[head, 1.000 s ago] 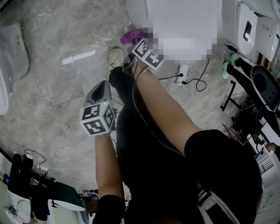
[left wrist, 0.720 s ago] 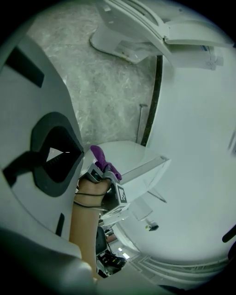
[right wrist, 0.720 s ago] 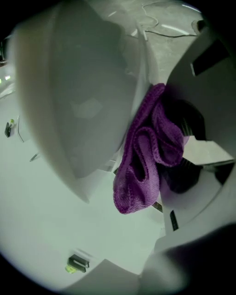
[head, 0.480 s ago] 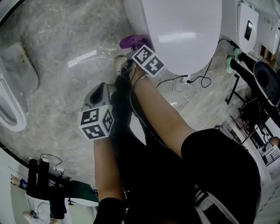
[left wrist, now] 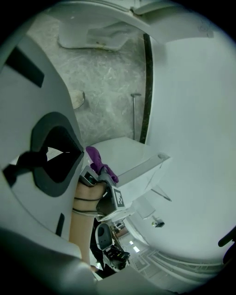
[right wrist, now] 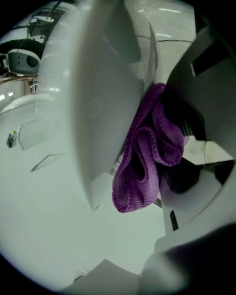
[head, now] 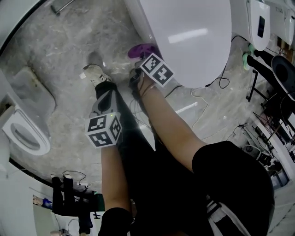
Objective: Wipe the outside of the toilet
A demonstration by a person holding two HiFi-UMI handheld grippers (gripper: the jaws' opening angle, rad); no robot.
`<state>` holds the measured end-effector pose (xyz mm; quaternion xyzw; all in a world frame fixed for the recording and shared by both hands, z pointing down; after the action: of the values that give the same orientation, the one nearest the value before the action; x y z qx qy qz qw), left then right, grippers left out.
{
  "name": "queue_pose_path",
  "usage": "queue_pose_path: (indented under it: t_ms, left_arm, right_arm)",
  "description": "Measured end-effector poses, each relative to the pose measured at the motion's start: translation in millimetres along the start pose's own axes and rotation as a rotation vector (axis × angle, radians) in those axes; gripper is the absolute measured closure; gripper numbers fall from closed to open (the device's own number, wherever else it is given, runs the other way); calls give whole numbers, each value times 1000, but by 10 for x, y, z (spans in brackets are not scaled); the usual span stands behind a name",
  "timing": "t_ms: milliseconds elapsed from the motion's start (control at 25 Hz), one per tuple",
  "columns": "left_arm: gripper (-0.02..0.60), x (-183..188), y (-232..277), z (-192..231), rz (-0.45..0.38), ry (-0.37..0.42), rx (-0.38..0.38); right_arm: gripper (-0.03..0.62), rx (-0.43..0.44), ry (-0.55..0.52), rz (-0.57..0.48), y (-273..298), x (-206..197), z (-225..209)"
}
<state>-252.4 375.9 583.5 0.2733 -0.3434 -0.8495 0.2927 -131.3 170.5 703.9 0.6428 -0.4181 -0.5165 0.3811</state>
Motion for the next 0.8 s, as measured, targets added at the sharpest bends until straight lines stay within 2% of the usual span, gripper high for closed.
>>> queue_pose_path:
  t_ms: [160, 520, 800]
  left_arm:
    - [571, 461, 32, 255, 35, 84, -42]
    - [571, 1354, -85, 958, 128, 170, -118]
    - [572, 1886, -112, 1368, 139, 215, -132]
  right_arm:
    - [526, -18, -30, -52, 82, 96, 363]
    - [526, -74, 5, -101, 349, 355, 1187]
    - [526, -71, -10, -151, 614, 593, 1812]
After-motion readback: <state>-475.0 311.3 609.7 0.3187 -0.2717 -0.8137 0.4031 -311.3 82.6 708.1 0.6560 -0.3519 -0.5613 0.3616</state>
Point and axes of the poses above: the fingertips, and each gripper's own axes: y forward along the fingers, z to its left, x out of its top, the point moved 10 cm from there along -y, backward along the fingers, and after that the axes turned 11 degrees about -x, right-handed, at the moved point
